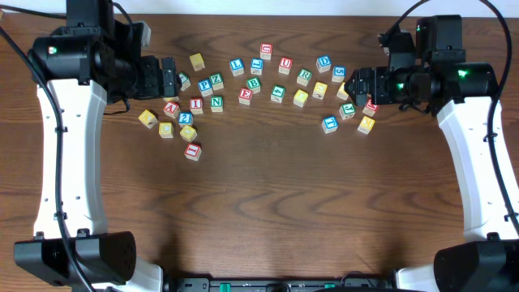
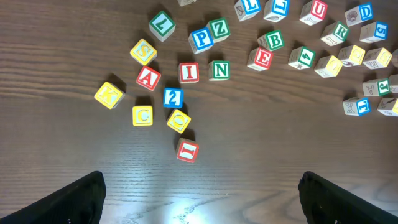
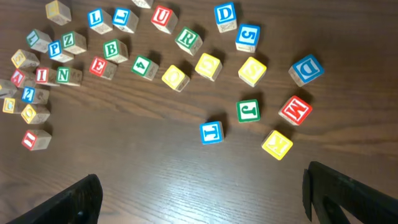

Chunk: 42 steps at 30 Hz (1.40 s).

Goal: Spell out NEURIPS
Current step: 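Raise both arms and move grippers over the block arc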

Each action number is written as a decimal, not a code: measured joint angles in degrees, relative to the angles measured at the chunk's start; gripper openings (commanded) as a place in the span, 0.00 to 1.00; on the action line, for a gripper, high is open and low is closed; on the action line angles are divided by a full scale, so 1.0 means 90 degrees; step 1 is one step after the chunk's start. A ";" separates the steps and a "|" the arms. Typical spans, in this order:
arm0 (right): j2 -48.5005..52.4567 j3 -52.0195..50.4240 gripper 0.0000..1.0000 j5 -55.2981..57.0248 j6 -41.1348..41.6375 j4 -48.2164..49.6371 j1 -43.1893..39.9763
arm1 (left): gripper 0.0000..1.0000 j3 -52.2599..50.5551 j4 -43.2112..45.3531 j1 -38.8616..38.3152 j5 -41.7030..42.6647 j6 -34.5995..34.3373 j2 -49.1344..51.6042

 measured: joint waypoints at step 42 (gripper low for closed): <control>0.0000 0.0000 0.99 0.0087 0.0000 -0.0015 0.0000 | 0.98 0.0000 0.0221 -0.0083 -0.0005 -0.0243 0.0019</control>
